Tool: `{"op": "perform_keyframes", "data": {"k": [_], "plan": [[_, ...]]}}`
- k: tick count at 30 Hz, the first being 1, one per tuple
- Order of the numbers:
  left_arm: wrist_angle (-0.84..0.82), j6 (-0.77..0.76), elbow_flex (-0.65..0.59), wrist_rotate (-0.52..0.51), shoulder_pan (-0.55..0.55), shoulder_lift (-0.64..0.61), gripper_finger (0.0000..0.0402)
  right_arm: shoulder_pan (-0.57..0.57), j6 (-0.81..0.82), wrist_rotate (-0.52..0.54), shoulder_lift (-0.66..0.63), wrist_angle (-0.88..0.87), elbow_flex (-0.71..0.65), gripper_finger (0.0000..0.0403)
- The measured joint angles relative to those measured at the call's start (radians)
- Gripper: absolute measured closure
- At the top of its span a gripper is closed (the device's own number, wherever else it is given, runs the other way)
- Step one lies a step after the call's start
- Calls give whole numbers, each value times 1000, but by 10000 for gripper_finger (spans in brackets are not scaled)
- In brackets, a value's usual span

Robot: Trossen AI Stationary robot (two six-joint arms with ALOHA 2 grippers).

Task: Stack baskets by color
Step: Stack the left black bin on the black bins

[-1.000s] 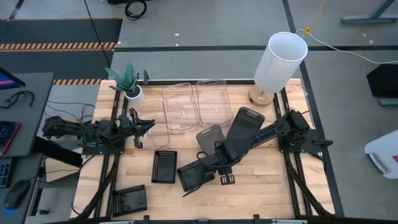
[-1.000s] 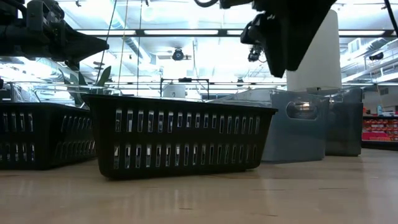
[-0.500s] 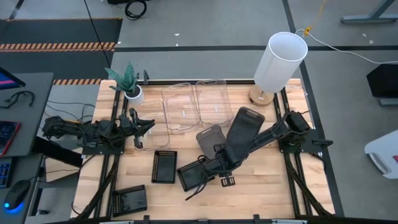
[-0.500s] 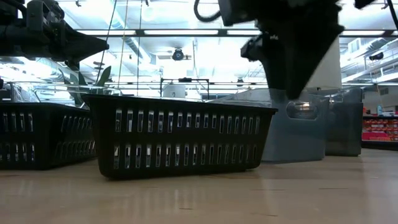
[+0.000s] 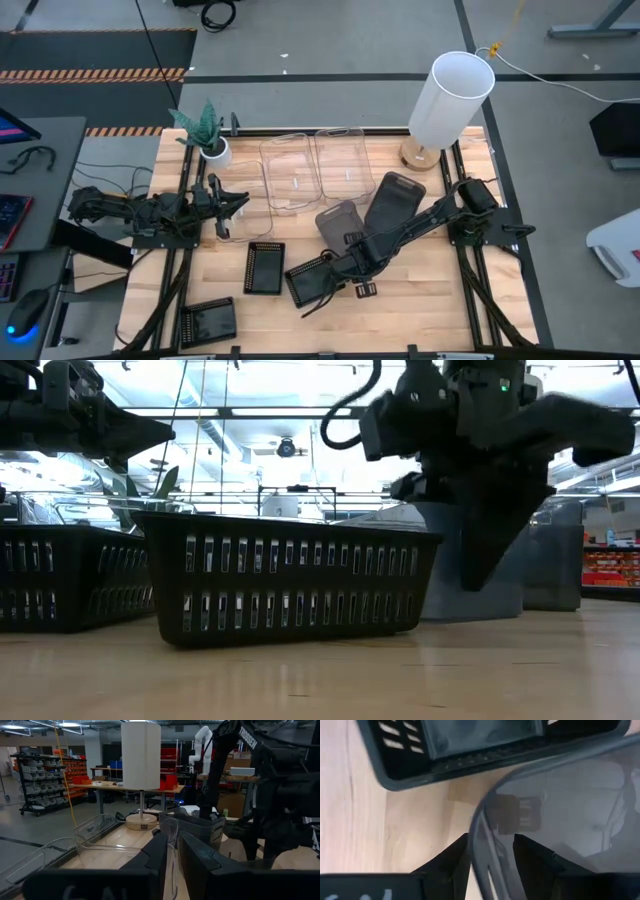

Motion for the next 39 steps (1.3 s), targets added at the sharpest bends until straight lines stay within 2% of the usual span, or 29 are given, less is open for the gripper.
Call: {"op": "perform_keyframes", "data": {"k": [8,12,17,22,28,39], "plan": [[0,0,0,0,0,0,350,0,0,-7,0,42,-37,269],[0,0,0,0,0,0,345,0,-1,-15,0,42,-38,317],[0,0,0,0,0,0,343,-1,-34,-76,0,39,-35,390],[0,0,0,0,0,0,348,-1,-30,-100,0,-13,10,384],[0,0,0,0,0,0,345,-2,-53,-110,0,-109,73,395],[0,0,0,0,0,0,350,18,-70,-110,-3,-387,357,397]]}}
